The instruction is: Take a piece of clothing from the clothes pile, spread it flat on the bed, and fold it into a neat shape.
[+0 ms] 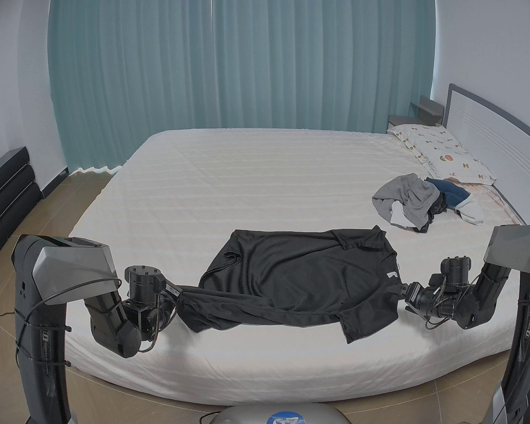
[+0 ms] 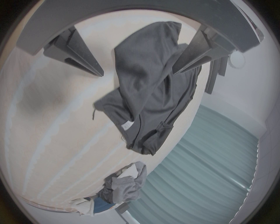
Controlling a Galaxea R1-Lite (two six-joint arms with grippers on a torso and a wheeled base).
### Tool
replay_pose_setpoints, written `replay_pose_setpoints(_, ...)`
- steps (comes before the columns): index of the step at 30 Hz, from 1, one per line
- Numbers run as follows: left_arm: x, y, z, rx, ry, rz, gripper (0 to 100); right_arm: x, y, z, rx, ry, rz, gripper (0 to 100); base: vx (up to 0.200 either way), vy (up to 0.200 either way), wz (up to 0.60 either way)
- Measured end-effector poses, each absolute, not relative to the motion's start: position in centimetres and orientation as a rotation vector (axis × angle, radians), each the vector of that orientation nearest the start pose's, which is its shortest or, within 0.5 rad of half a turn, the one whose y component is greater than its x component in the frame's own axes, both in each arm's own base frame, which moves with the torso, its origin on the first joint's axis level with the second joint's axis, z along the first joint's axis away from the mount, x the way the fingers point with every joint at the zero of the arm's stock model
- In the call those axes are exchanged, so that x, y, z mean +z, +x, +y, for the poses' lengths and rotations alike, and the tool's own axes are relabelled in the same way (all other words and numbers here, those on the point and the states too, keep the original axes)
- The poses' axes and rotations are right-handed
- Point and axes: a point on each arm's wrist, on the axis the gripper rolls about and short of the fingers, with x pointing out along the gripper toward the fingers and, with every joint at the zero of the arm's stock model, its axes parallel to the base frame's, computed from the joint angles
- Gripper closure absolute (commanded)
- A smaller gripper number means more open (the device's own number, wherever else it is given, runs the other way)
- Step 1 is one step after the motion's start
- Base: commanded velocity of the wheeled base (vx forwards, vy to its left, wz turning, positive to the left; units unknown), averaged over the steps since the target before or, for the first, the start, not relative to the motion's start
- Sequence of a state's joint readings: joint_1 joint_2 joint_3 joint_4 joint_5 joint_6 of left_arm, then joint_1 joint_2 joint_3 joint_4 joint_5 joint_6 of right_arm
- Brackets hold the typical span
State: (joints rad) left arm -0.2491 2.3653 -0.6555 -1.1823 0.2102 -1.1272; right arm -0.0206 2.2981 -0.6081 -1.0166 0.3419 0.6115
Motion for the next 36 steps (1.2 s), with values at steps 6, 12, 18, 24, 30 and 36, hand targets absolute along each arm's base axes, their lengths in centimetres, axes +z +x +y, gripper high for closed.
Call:
replay_pose_setpoints(6,-2.5,34.3,-8.3,0.252,-0.978,0.476,100,-2.4,32.4,0.8,0.106,0.696,0.781,0,0.000,0.000,0.00)
replay_pose_setpoints(12,-2.5,34.2,-8.3,0.252,-0.977,0.477,100,-3.1,32.2,2.3,0.118,0.672,0.810,100,0.000,0.000,0.00)
replay_pose_setpoints(18,-2.6,34.2,-8.3,0.250,-0.972,0.491,100,-3.5,32.2,2.8,0.080,0.646,0.818,100,0.000,0.000,0.00)
replay_pose_setpoints(24,-2.9,33.5,-8.1,0.241,-0.907,0.527,100,-3.1,30.9,2.1,0.051,0.655,0.844,100,0.000,0.000,0.00)
replay_pose_setpoints(30,-3.2,31.2,-8.3,0.209,-0.772,0.612,100,-1.5,28.6,0.0,0.006,0.661,0.859,100,0.000,0.000,0.00)
replay_pose_setpoints(36,-2.8,27.8,-9.1,0.159,-0.625,0.764,100,-0.1,25.1,-2.3,-0.014,0.601,0.921,100,0.000,0.000,0.00)
